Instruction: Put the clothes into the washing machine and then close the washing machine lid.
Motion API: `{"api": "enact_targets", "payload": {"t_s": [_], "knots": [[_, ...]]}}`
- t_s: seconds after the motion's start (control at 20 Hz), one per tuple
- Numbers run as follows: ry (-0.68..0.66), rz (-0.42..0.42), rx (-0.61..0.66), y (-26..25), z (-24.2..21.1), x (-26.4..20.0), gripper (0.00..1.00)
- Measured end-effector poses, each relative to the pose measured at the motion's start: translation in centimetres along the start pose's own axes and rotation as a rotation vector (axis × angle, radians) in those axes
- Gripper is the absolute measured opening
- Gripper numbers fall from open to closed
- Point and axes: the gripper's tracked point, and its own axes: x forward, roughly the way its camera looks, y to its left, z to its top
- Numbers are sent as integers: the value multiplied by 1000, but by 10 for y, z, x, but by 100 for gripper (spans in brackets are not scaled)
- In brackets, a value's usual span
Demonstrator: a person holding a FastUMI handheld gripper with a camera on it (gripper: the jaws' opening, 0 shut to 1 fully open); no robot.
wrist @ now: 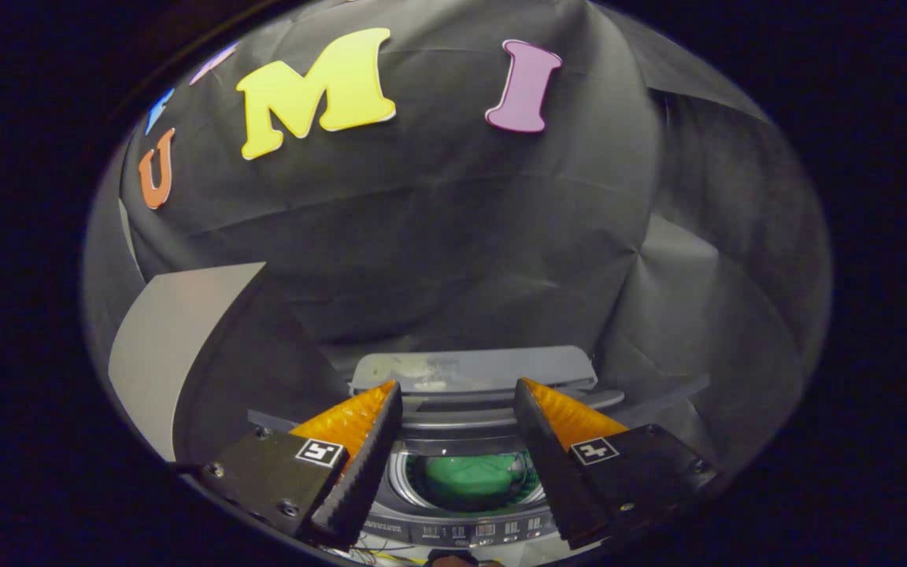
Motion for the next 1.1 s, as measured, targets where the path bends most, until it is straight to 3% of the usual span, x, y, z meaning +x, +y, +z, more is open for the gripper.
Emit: {"api": "enact_targets", "payload": {"t_s": [0.15, 0.4, 1.1], "knots": [[40, 17, 41, 8, -32, -18, 91], [-22, 17, 14, 25, -49, -73, 91], [-496, 36, -93, 26, -26, -312, 95]]}}
